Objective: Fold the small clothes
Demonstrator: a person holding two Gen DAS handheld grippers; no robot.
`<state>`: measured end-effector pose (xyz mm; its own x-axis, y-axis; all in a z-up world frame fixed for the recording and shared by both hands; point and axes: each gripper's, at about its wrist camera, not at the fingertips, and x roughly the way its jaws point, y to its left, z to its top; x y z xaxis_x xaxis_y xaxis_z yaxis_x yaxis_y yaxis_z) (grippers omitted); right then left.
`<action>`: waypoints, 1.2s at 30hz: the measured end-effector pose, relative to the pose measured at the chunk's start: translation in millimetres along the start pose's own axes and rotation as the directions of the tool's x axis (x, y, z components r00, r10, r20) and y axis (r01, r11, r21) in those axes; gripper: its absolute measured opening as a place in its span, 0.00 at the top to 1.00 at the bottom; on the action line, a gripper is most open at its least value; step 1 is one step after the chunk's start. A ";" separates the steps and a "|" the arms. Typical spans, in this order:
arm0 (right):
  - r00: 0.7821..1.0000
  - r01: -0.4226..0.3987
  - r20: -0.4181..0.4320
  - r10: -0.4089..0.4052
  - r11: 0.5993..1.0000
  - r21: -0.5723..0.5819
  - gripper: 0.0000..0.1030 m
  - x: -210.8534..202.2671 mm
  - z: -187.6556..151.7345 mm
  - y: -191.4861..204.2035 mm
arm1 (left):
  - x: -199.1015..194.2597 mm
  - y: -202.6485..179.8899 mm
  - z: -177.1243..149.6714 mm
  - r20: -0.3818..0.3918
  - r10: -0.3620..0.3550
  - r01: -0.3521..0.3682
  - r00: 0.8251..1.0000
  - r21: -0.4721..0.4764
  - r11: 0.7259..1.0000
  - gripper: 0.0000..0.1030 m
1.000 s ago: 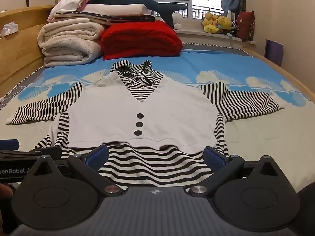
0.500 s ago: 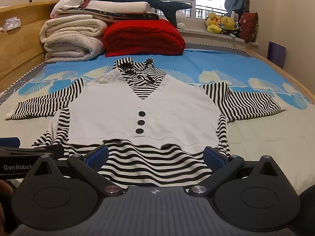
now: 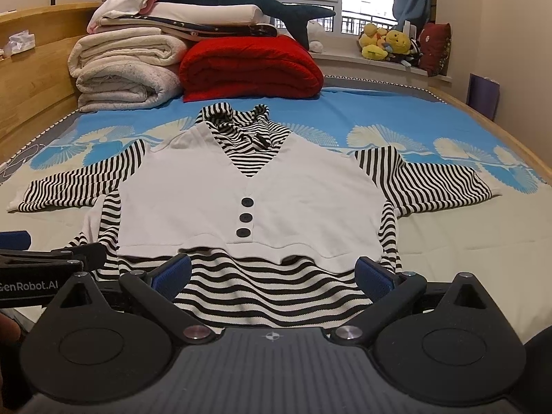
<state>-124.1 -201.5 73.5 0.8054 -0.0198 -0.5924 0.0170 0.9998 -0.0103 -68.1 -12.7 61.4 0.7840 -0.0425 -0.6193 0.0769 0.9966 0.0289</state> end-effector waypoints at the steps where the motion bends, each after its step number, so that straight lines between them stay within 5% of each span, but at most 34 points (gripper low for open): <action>1: 1.000 0.001 0.000 -0.001 1.000 0.001 0.03 0.0 -0.1 0.1 | -8.0 -14.7 -4.8 0.005 0.011 -0.011 1.000 -0.013 1.000 0.00; 9: 1.000 0.015 -0.012 -0.015 1.000 0.011 0.04 0.9 1.5 -1.3 | -49.7 -44.0 -2.3 0.005 0.012 -0.012 1.000 -0.068 0.998 0.00; 19: 1.000 0.023 -0.018 -0.023 1.000 0.011 0.06 2.9 0.8 -3.0 | -33.1 -32.1 -2.2 0.020 -0.010 0.011 1.000 -0.075 0.997 0.05; 22: 1.000 0.026 -0.017 -0.026 1.000 0.011 0.12 3.4 0.4 -5.4 | -27.4 -27.6 -1.5 0.034 -0.006 0.008 0.999 -0.064 0.998 0.26; 24: 0.999 0.037 -0.013 -0.036 0.999 0.016 0.21 4.2 0.9 -9.1 | -17.4 -23.1 -0.6 0.031 -0.011 0.013 0.999 -0.063 0.998 0.56; 27: 0.997 0.080 -0.006 -0.080 0.996 0.034 0.34 8.2 2.0 -21.9 | -1.3 -8.5 5.7 0.012 0.022 -0.020 1.000 -0.095 0.995 0.59; 32: 0.986 0.151 -0.087 -0.145 0.986 0.071 0.34 34.4 -1.0 -53.7 | 52.8 26.3 5.5 -0.150 0.088 -0.109 0.985 -0.142 0.984 0.58; 36: 0.948 0.200 -0.272 -0.163 0.973 0.113 0.33 67.2 -15.9 -75.9 | 96.8 45.7 -19.6 -0.332 0.107 -0.161 0.937 -0.143 0.977 0.58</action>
<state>-80.7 -278.6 21.6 0.5999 -0.1817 -0.7792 0.2446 0.9689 -0.0376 -0.7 30.1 -12.6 0.5388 0.0896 -0.8377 -0.1393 0.9901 0.0163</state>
